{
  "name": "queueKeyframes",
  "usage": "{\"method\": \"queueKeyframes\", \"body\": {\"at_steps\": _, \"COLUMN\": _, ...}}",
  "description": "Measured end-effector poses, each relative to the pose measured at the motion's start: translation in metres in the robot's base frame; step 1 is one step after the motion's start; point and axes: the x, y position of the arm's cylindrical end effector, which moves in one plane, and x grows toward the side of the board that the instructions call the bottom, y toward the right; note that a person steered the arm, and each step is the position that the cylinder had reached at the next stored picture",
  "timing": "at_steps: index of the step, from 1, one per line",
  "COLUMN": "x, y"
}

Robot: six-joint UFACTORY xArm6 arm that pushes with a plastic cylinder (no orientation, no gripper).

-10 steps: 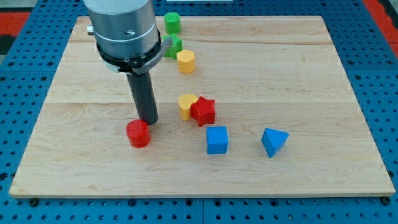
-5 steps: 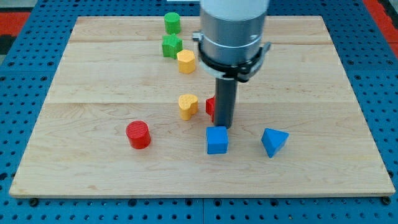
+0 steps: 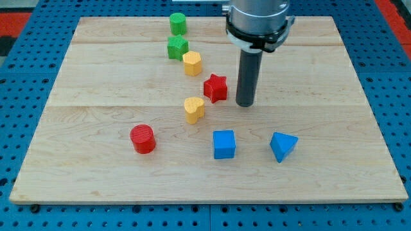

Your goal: Move the red star closer to red circle

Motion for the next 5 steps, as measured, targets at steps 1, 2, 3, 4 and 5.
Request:
{"method": "queueKeyframes", "body": {"at_steps": 1, "x": 0.0, "y": 0.01}}
{"method": "queueKeyframes", "body": {"at_steps": 2, "x": 0.0, "y": 0.01}}
{"method": "queueKeyframes", "body": {"at_steps": 3, "x": 0.0, "y": -0.006}}
{"method": "queueKeyframes", "body": {"at_steps": 4, "x": 0.0, "y": -0.011}}
{"method": "queueKeyframes", "body": {"at_steps": 5, "x": -0.014, "y": -0.002}}
